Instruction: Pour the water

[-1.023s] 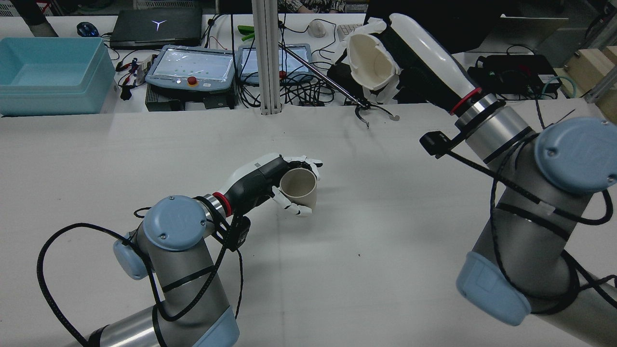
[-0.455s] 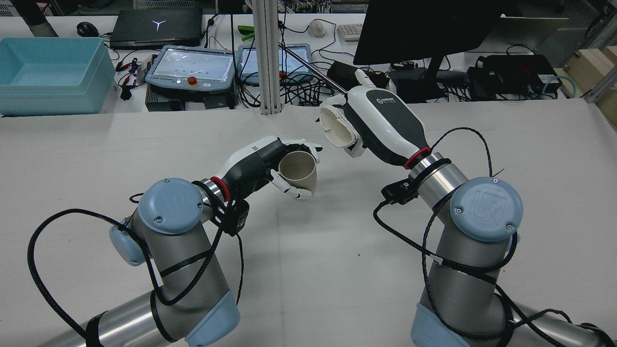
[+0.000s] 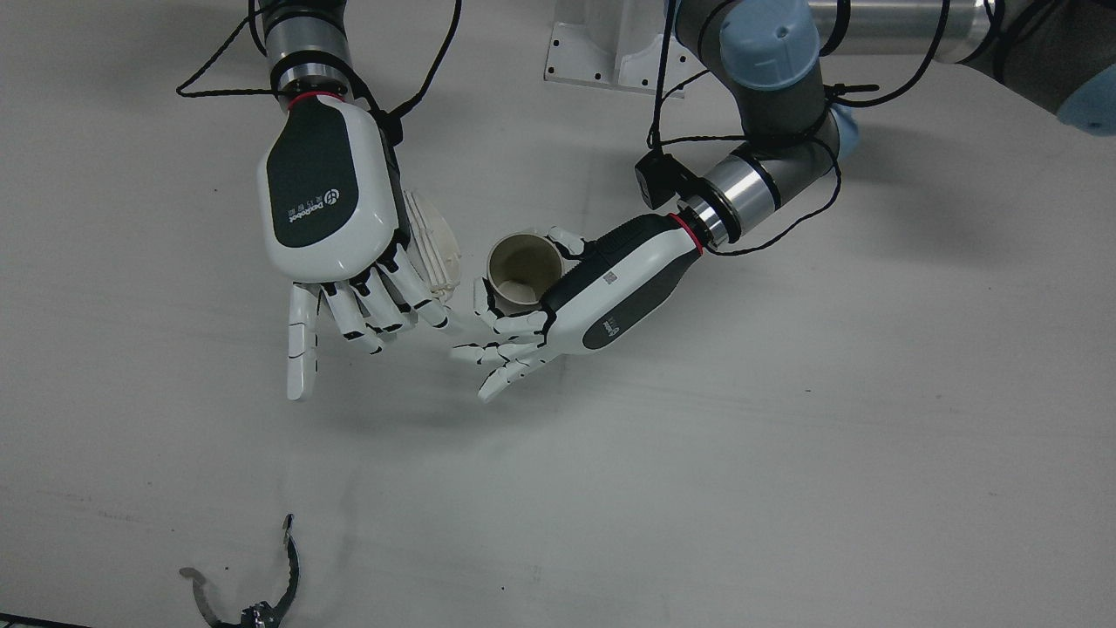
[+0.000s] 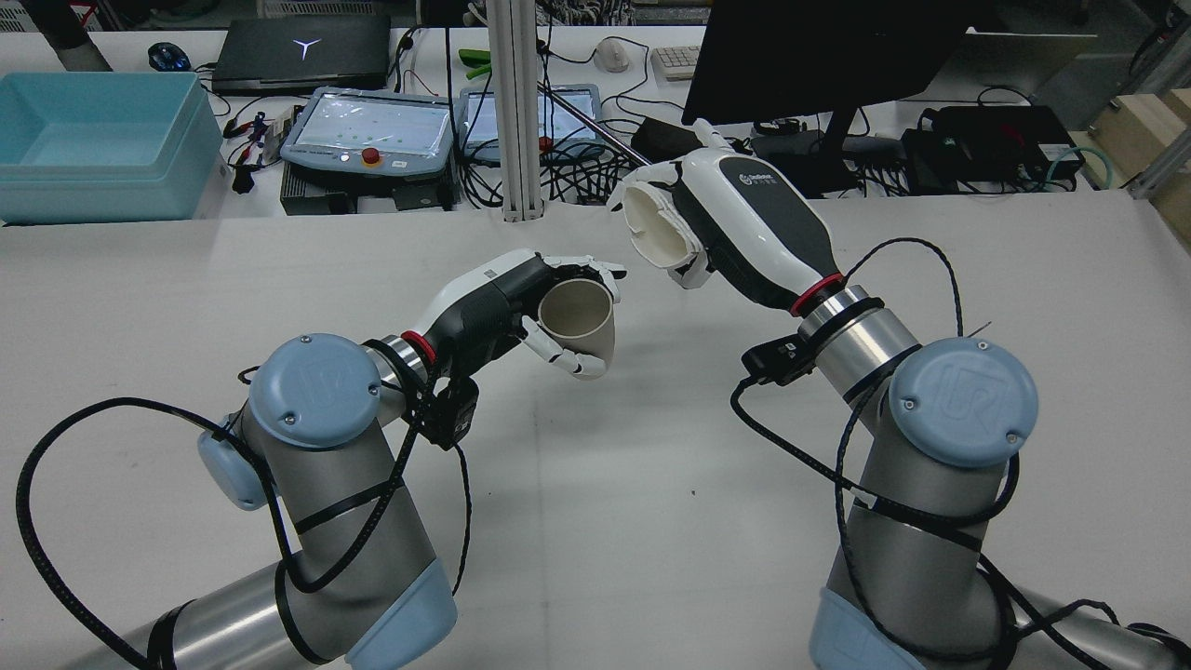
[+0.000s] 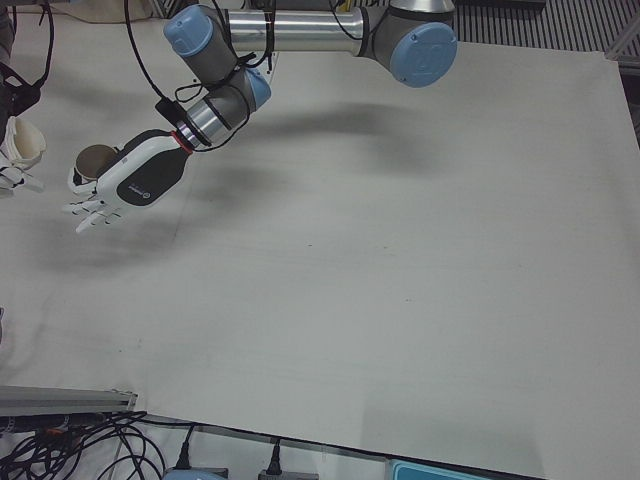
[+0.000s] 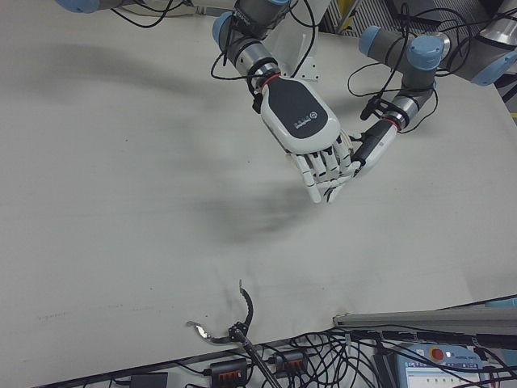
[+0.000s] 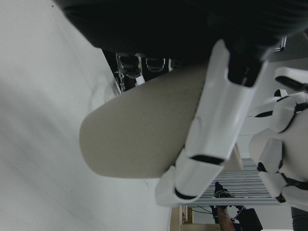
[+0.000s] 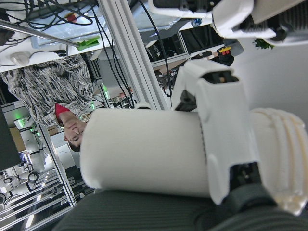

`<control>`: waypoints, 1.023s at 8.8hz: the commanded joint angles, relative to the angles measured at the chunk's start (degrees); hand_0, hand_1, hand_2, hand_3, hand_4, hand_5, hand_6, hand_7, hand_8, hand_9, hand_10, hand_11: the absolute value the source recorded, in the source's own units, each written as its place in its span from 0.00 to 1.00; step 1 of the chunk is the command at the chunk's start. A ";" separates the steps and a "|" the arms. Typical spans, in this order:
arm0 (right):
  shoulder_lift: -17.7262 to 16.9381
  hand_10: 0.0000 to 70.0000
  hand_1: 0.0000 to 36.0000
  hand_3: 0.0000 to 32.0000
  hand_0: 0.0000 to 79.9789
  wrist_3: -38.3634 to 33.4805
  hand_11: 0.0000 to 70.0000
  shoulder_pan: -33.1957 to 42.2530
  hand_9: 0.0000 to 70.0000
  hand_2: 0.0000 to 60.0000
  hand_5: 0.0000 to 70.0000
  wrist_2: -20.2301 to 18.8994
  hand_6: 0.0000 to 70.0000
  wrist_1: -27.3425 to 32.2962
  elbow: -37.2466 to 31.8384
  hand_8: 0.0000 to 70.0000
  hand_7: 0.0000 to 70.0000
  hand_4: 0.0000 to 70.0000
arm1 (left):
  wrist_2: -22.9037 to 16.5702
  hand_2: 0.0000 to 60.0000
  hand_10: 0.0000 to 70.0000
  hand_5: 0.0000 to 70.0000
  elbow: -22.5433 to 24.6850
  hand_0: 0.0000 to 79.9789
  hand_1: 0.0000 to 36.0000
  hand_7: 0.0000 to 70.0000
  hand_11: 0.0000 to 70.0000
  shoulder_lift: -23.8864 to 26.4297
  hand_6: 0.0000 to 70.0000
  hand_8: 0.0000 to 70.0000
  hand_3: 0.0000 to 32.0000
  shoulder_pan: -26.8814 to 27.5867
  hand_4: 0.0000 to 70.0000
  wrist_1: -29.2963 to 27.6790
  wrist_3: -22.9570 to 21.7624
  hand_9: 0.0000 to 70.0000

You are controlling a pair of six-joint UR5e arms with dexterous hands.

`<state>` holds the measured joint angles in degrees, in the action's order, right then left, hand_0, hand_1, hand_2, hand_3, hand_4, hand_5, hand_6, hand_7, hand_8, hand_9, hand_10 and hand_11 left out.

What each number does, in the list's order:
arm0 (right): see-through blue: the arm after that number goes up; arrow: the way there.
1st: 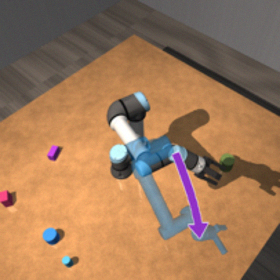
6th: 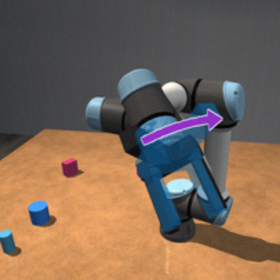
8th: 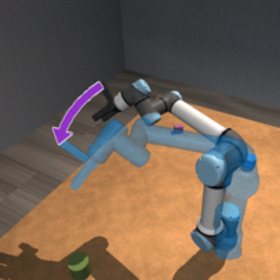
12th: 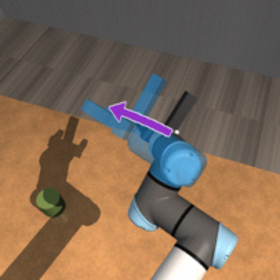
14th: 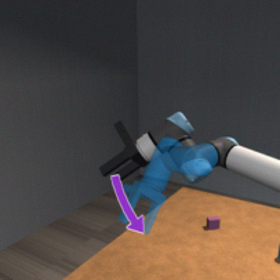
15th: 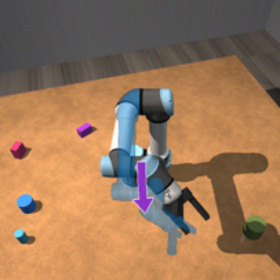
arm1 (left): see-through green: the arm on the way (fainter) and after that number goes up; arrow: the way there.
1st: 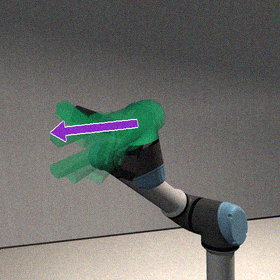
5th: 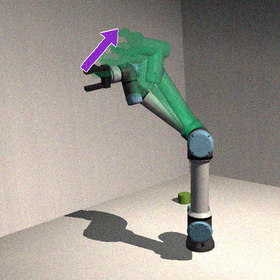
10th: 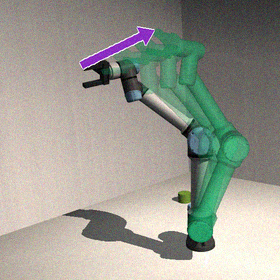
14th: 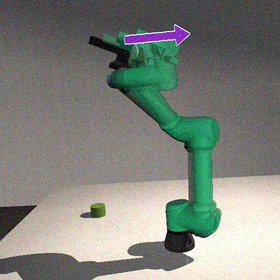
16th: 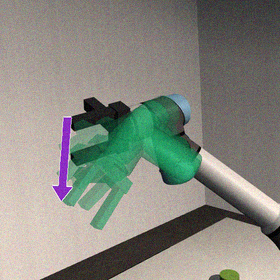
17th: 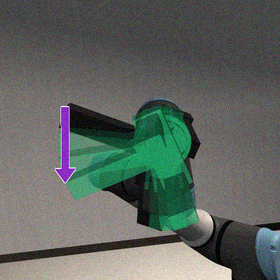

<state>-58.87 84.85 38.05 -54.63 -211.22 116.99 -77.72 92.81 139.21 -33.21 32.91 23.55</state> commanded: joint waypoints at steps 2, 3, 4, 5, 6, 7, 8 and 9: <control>-4.65 0.08 1.00 0.00 1.00 -28.32 0.19 10.44 0.71 1.00 0.35 -1.01 0.82 0.02 5.70 0.53 1.00 0.51 | -0.15 1.00 0.05 1.00 8.92 1.00 1.00 0.22 0.14 -10.31 0.22 0.06 0.00 -3.18 0.62 0.75 -4.92 0.02; -6.32 0.12 1.00 0.00 1.00 -36.00 0.25 13.25 0.77 1.00 0.36 -1.44 0.86 0.02 5.79 0.58 1.00 0.50 | -0.15 1.00 0.05 1.00 12.53 1.00 1.00 0.22 0.13 -15.93 0.22 0.06 0.00 -3.44 0.61 -0.38 -5.09 0.02; -8.26 0.15 1.00 0.00 1.00 -42.95 0.29 17.81 0.81 1.00 0.37 -4.15 0.89 0.02 5.70 0.61 1.00 0.50 | -0.32 1.00 0.05 1.00 13.87 1.00 1.00 0.22 0.14 -20.68 0.22 0.06 0.00 -4.84 0.62 -2.48 -6.92 0.02; -11.58 0.18 1.00 0.00 1.00 -50.85 0.33 22.99 0.84 1.00 0.38 -7.39 0.91 0.02 5.70 0.63 1.00 0.48 | -1.28 1.00 0.06 1.00 15.19 1.00 1.00 0.22 0.14 -25.78 0.22 0.06 0.00 -6.33 0.61 -5.46 -8.24 0.02; -16.31 0.19 1.00 0.00 1.00 -60.24 0.34 28.61 0.87 1.00 0.38 -12.21 0.96 0.10 5.35 0.65 1.00 0.50 | -3.29 1.00 0.05 1.00 15.99 1.00 1.00 0.21 0.13 -30.96 0.21 0.06 0.00 -9.74 0.60 -9.66 -8.26 0.02; -20.02 0.21 1.00 0.00 1.00 -63.72 0.37 35.54 0.88 1.00 0.39 -18.78 0.97 0.54 5.44 0.66 1.00 0.47 | -6.44 1.00 0.05 1.00 15.47 1.00 1.00 0.20 0.13 -34.23 0.21 0.06 0.00 -14.04 0.60 -13.53 -8.26 0.02; -22.66 0.22 1.00 0.00 1.00 -64.11 0.40 42.65 0.89 1.00 0.39 -27.73 0.96 6.03 3.96 0.66 1.00 0.43 | -9.26 1.00 0.05 1.00 14.51 1.00 1.00 0.21 0.14 -37.83 0.21 0.06 0.00 -18.26 0.61 -18.10 -8.17 0.02; -28.08 0.29 1.00 0.00 1.00 -66.46 0.49 46.47 0.88 1.00 0.41 -33.73 0.93 15.83 0.03 0.66 1.00 0.26 | -11.64 1.00 0.05 1.00 13.02 1.00 1.00 0.21 0.14 -40.92 0.21 0.06 0.00 -22.65 0.61 -22.75 -8.17 0.02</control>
<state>-77.72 23.96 72.54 -73.32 -209.07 121.97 -83.78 107.90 105.88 -46.73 19.83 15.42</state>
